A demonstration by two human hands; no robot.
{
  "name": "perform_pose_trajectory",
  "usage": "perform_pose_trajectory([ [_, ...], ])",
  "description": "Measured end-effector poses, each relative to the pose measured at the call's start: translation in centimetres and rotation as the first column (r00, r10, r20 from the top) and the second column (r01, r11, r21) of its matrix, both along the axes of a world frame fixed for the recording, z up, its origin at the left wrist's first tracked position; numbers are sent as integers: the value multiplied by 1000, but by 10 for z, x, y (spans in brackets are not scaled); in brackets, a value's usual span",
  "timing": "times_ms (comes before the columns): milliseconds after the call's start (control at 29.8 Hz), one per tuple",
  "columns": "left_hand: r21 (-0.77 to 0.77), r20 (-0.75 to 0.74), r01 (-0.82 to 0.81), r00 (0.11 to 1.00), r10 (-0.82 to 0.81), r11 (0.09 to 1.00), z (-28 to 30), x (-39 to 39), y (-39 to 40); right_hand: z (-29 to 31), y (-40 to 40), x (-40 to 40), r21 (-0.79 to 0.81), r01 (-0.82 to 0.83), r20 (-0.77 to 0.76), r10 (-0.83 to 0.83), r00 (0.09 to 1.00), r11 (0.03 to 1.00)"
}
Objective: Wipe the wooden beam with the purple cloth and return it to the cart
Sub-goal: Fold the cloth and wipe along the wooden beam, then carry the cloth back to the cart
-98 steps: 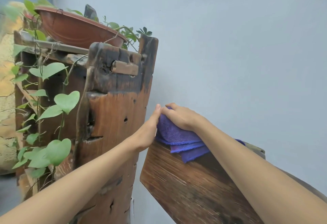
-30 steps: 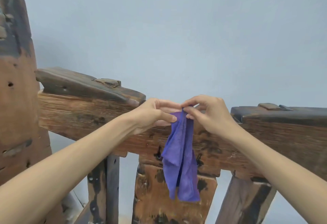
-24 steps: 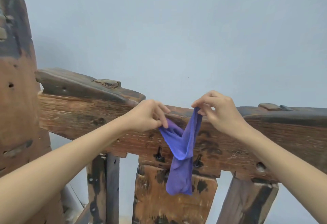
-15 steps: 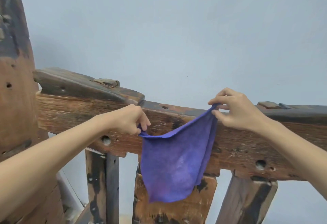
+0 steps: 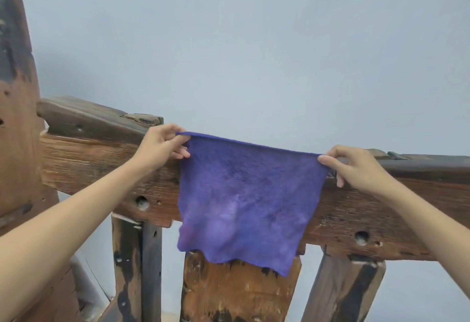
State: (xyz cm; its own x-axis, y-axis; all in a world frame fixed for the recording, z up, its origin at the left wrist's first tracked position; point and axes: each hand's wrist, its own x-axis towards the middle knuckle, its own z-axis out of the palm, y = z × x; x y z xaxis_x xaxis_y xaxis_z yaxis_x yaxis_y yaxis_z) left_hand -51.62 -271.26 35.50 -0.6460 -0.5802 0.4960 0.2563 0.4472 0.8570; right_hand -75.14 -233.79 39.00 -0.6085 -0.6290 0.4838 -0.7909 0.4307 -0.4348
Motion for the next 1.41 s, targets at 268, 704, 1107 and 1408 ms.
perform_pose_trajectory([
  [268,208,-229,-42,969,90,977,19,-19,19,-9,11,-8,-145,-81,144,102,984,986],
  [704,72,-149,-110,981,120,991,-9,-17,48,-26,63,-24,-205,-59,63,74,995,977],
  [1107,52,-121,-126,984,131,991,-35,-31,101,-56,117,-19,-321,-8,67,31,997,947],
  [1408,71,-50,20,999,-16,997,-68,-49,153,-82,188,18,-314,217,135,-183,974,924],
])
